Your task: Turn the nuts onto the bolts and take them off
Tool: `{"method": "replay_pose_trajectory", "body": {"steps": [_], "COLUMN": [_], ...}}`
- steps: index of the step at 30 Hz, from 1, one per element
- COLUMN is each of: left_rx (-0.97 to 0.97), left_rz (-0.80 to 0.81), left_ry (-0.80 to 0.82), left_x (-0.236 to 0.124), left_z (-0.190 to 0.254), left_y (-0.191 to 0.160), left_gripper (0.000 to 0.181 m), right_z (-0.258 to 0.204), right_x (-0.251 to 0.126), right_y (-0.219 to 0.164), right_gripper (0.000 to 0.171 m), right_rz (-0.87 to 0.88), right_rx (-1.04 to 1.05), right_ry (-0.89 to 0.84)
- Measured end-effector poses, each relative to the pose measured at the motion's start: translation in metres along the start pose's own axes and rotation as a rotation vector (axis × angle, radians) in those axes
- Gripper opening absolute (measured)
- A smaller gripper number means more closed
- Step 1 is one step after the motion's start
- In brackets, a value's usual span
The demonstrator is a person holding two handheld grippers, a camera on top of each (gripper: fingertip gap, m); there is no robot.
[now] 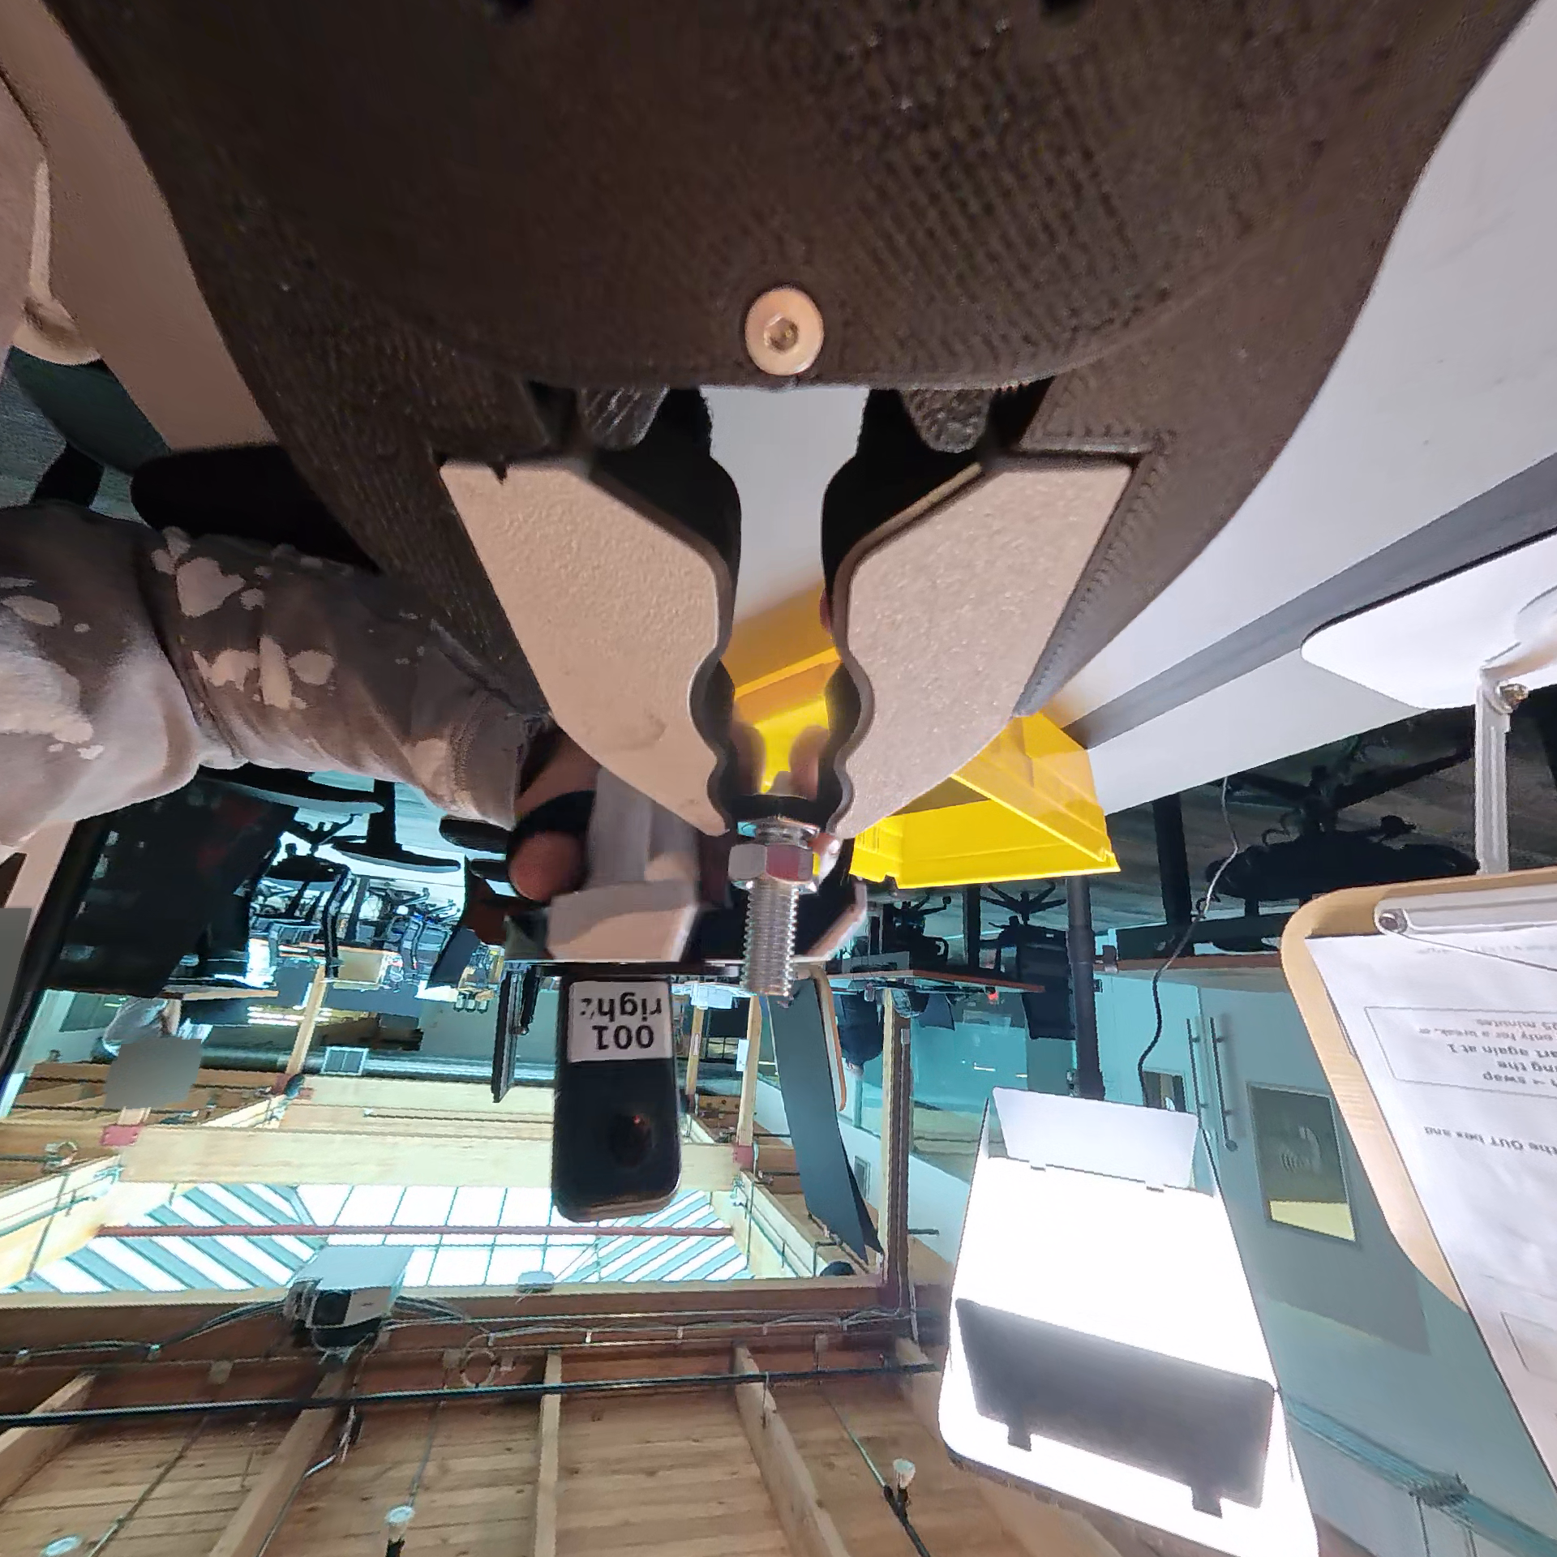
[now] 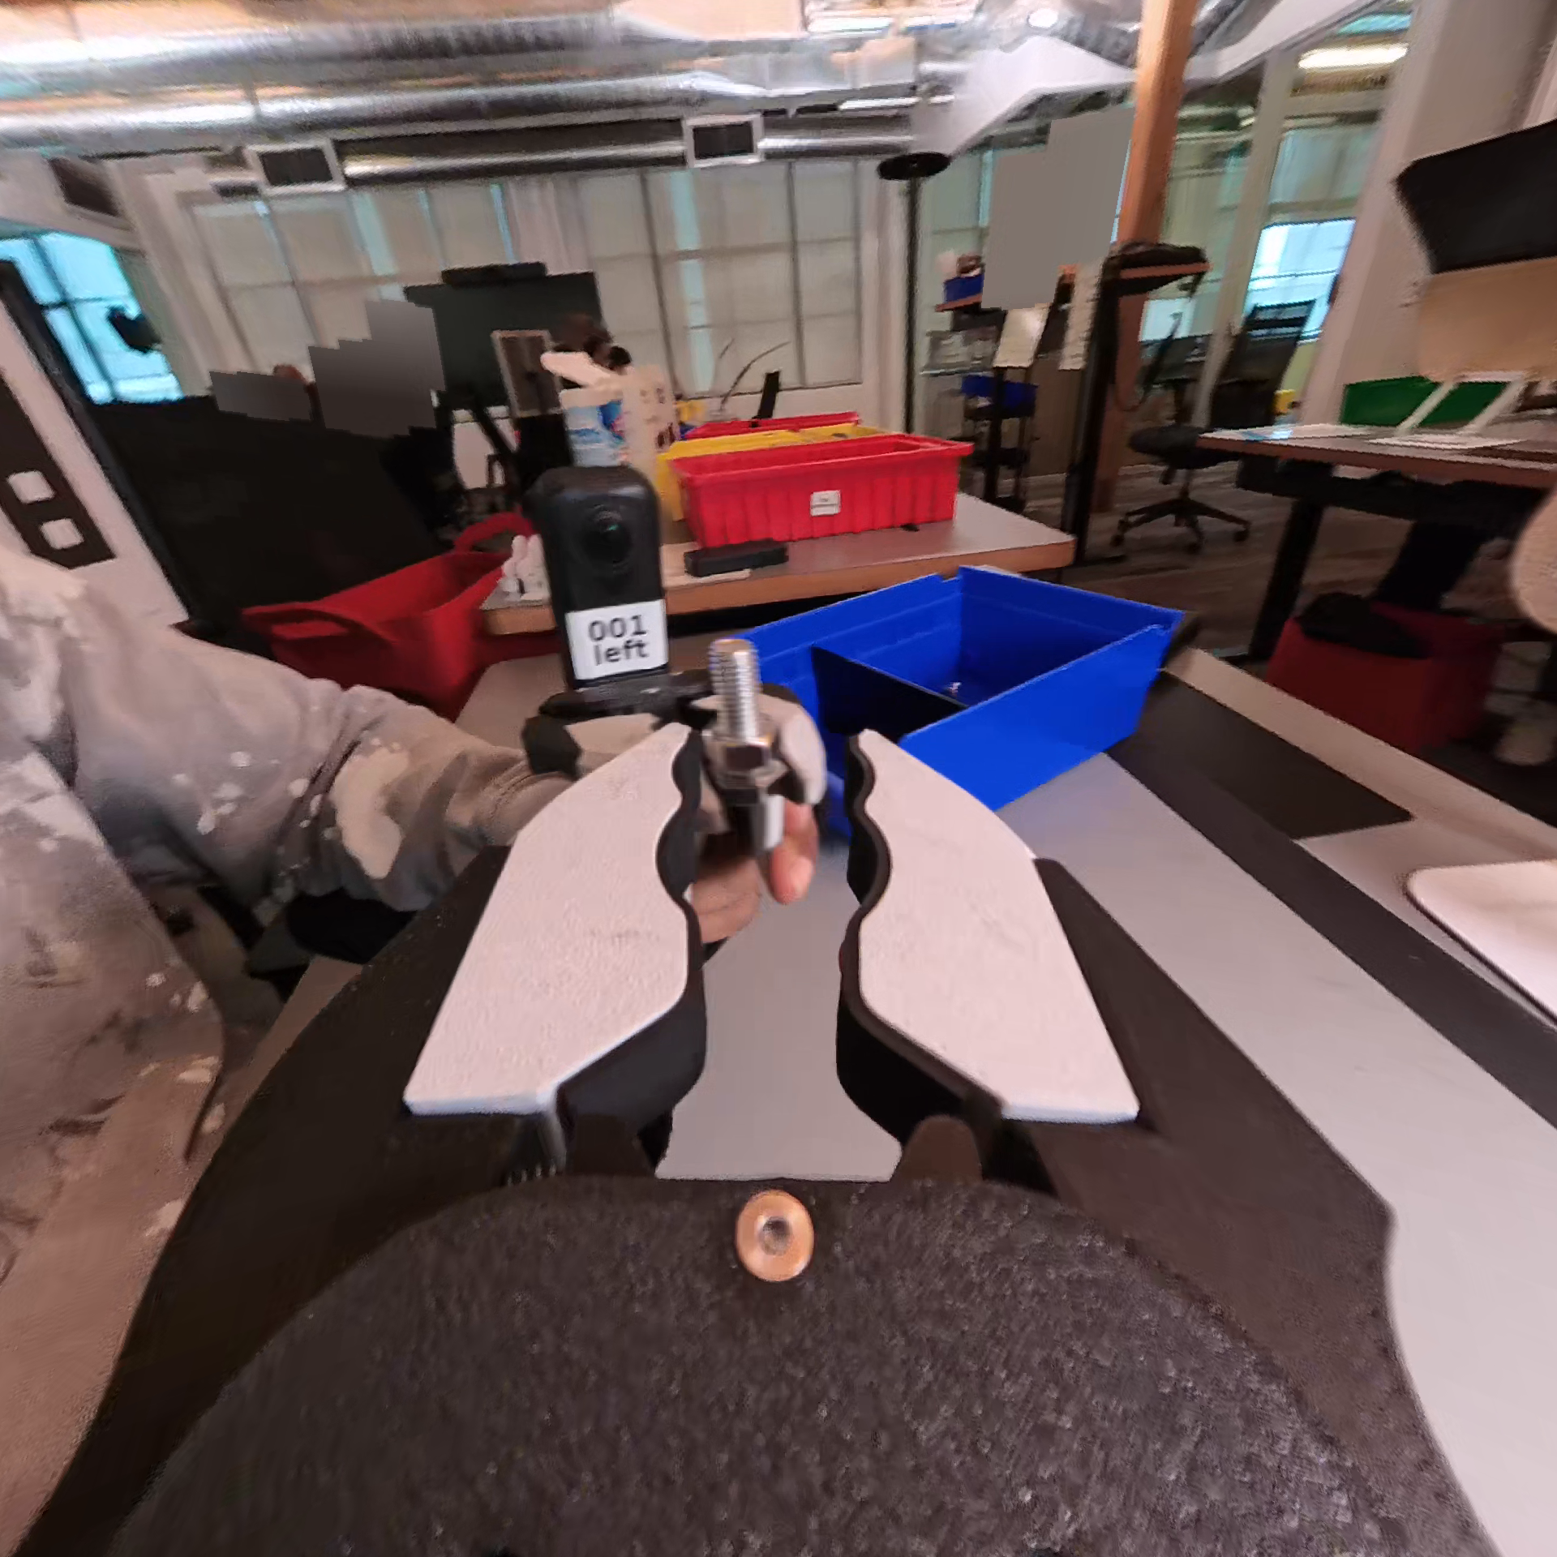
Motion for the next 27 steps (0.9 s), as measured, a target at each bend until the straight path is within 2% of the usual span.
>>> {"method": "replay_pose_trajectory", "body": {"steps": [4, 5, 6, 7, 12, 16, 17, 18, 19, 24, 27], "left_rx": [-0.012, -0.022, -0.029, -0.023, -0.021, -0.022, -0.032, -0.043, -0.038, -0.044, -0.037], "left_rz": [-0.006, 0.008, 0.011, 0.01, -0.014, -0.019, -0.001, 0.009, 0.009, -0.011, -0.028], "left_ry": [0.005, -0.004, -0.015, -0.009, 0.024, 0.031, 0.024, 0.008, 0.016, 0.048, 0.044], "left_x": [0.0, -0.001, -0.002, -0.003, 0.0, 0.001, -0.001, -0.003, -0.003, -0.002, 0.0], "left_z": [-0.001, -0.003, -0.002, -0.003, -0.005, -0.004, -0.006, -0.005, -0.006, -0.012, -0.009], "left_y": [-0.001, 0.002, 0.003, 0.004, -0.002, -0.003, 0.0, 0.002, 0.004, -0.001, -0.003], "left_gripper": [0.018, 0.018, 0.018, 0.018, 0.018, 0.018, 0.018, 0.018, 0.018, 0.019, 0.018], "right_z": [0.001, 0.006, 0.017, 0.022, 0.003, 0.005, 0.011, 0.024, 0.031, 0.011, 0.005], "right_x": [0.005, 0.002, -0.004, -0.009, 0.001, 0.004, 0.001, -0.006, -0.013, -0.001, 0.008], "right_y": [-0.006, -0.006, -0.005, -0.005, -0.002, -0.008, -0.008, -0.009, -0.008, -0.005, -0.007], "right_gripper": [0.035, 0.028, 0.012, 0.009, 0.029, 0.037, 0.031, 0.012, 0.011, 0.032, 0.034], "right_rz": [-0.043, -0.036, -0.024, -0.012, -0.021, -0.031, -0.027, -0.017, 0.001, -0.006, -0.018], "right_rx": [-0.042, -0.023, -0.028, -0.049, -0.045, -0.021, 0.004, 0.009, -0.005, -0.003, 0.003], "right_ry": [-0.024, -0.043, -0.119, -0.156, -0.056, -0.053, -0.073, -0.164, -0.209, -0.09, -0.083]}}
Point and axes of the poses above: each gripper's, where its closed fingertips meet, x out along the fingers, y out of its top, z = x × y across the jaws, the point moved 3 cm from there along -x, back along the fingers, and after that the axes turned 11 degrees about -x, right-handed, at the moved point
